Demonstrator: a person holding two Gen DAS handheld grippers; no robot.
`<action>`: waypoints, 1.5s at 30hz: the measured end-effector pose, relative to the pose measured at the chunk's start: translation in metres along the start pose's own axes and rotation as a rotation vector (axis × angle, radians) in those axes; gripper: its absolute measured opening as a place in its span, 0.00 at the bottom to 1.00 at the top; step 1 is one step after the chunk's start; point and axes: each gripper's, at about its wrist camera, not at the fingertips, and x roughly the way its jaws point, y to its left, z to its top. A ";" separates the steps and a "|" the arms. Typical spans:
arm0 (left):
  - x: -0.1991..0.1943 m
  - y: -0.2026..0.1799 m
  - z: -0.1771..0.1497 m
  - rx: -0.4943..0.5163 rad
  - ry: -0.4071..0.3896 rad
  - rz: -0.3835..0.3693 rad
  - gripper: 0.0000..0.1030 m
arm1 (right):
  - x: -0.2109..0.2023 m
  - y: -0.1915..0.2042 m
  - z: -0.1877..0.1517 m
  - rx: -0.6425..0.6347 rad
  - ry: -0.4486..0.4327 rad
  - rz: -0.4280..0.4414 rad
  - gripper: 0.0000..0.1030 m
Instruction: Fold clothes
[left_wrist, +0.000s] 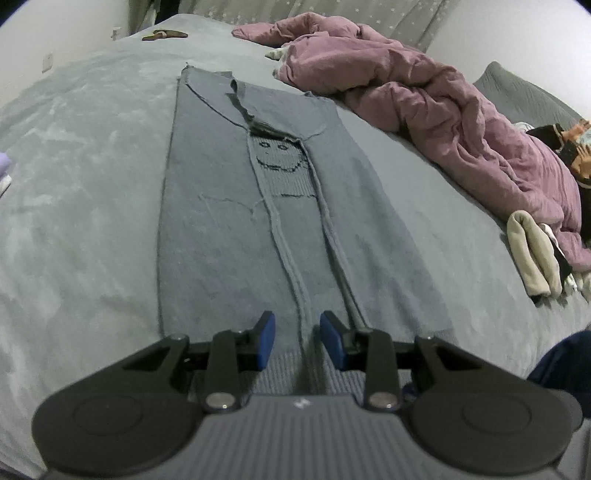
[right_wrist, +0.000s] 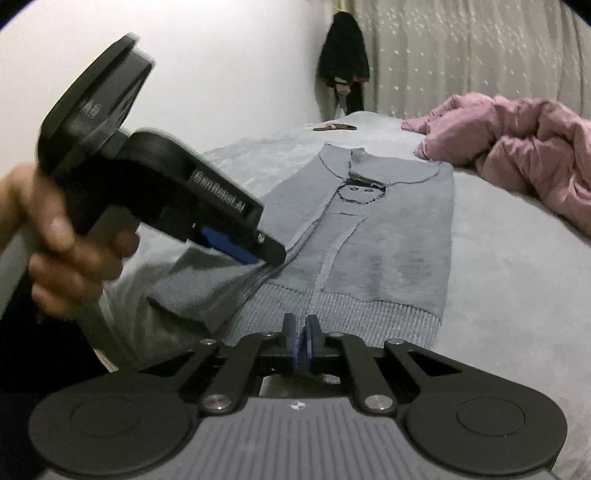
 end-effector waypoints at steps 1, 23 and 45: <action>0.000 -0.002 -0.003 0.005 0.002 -0.001 0.28 | 0.000 -0.002 0.001 0.013 0.002 -0.003 0.09; -0.007 -0.026 -0.024 0.150 -0.046 0.074 0.08 | -0.001 0.021 -0.009 -0.091 -0.014 -0.007 0.05; -0.005 -0.020 0.017 0.119 -0.033 -0.077 0.27 | 0.001 -0.089 0.033 0.174 0.035 0.017 0.13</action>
